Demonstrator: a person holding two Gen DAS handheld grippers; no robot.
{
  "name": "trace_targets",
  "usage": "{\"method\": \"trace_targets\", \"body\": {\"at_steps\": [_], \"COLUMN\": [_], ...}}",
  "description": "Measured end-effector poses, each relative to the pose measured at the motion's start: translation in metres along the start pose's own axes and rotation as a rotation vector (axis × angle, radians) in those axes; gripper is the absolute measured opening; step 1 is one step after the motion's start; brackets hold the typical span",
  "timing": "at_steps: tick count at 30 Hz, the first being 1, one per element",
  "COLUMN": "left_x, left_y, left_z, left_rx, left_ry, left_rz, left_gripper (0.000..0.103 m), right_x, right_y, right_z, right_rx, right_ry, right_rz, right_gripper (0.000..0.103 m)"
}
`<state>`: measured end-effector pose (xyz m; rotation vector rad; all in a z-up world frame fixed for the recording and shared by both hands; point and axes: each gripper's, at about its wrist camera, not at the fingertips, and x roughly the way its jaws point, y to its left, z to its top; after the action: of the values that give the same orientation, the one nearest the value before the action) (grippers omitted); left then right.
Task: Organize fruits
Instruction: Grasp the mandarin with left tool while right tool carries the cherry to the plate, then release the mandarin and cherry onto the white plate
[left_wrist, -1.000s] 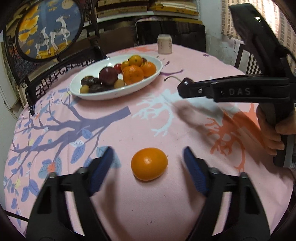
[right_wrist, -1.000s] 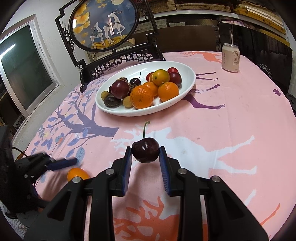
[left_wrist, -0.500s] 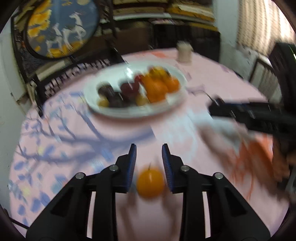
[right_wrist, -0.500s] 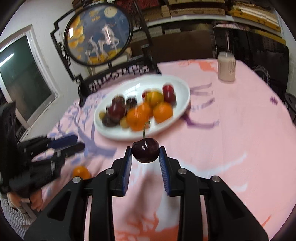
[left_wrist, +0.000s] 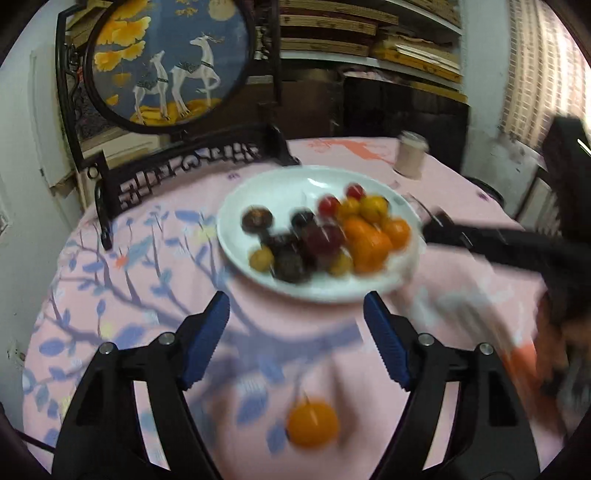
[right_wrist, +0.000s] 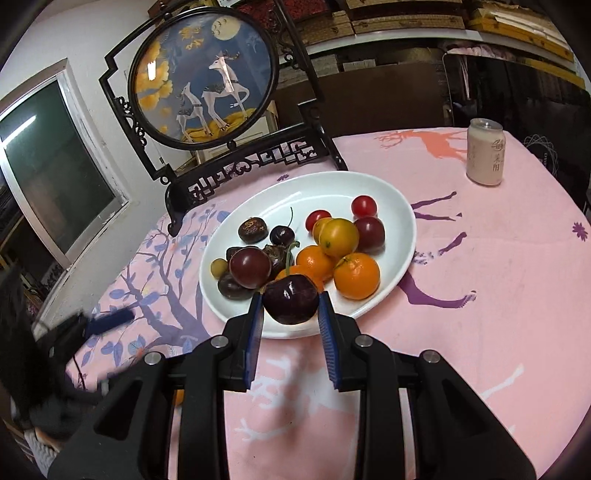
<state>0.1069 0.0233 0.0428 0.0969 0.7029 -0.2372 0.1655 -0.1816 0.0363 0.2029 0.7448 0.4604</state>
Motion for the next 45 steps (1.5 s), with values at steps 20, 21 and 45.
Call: {"method": "trace_targets", "body": {"at_steps": [20,21,45], "left_x": [0.022,0.025,0.118], "left_y": [-0.008,-0.003,0.029], "left_z": [-0.009,0.012,0.101], "left_rx": [0.042,0.026,-0.126], "left_ry": [0.089,0.073,0.023], "left_rz": [0.017,0.02,0.127], "left_gripper": [0.037,0.037,0.071], "right_x": [-0.002,0.003,0.024], "right_y": [0.009,0.011,0.022], "right_z": [0.015,0.02,0.056], "right_rx": [-0.05,-0.065,-0.129], "right_ry": [-0.045,-0.047,-0.155], "right_rz": [-0.045,-0.059,-0.095], "right_gripper": [0.03,0.03,0.056]}}
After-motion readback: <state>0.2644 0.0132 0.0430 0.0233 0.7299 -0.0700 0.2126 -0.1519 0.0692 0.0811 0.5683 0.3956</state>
